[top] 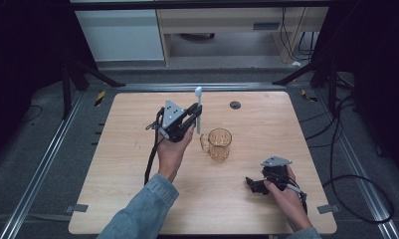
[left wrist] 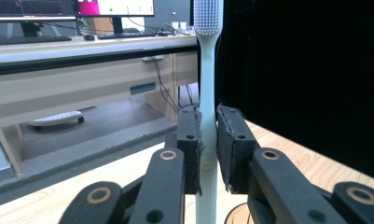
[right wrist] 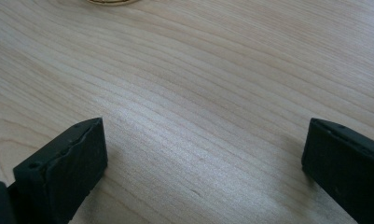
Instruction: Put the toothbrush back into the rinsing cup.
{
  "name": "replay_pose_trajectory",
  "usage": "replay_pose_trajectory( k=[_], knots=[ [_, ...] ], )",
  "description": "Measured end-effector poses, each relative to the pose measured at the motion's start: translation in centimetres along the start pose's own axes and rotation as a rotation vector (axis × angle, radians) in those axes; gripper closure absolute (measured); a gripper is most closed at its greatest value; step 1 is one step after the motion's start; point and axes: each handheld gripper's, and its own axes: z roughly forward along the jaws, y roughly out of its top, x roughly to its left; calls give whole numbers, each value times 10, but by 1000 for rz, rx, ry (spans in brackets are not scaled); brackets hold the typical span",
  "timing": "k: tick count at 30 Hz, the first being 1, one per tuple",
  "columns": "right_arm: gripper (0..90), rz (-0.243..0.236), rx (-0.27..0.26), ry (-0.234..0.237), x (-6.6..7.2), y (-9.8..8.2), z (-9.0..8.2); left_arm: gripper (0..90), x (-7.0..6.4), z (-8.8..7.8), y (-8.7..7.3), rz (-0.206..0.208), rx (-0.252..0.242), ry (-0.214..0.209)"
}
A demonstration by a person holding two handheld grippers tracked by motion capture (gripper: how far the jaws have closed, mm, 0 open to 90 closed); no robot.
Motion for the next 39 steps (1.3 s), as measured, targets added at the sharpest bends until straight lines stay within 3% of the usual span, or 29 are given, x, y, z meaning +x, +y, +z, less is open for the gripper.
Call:
replay_pose_trajectory(
  k=[3,8,12,20,29,34,39],
  knots=[
    [4,-1,0,0,0,0,0,790,1,-1,-4,-20,-26,-2],
    [4,-5,0,3,0,0,0,790,-1,0,-9,-19,-53,-10],
    [4,-5,0,4,0,0,0,790,-2,1,-13,-49,-80,-19],
    [5,-9,0,10,0,0,0,790,-2,2,-19,-56,-100,-29],
    [6,-18,0,13,0,0,0,790,-4,5,-26,-37,-107,-37],
    [6,-21,1,17,1,0,0,790,0,6,-28,-63,-127,-41],
    [6,-23,2,19,1,0,0,790,1,9,-33,-63,-126,-39]
  ],
)
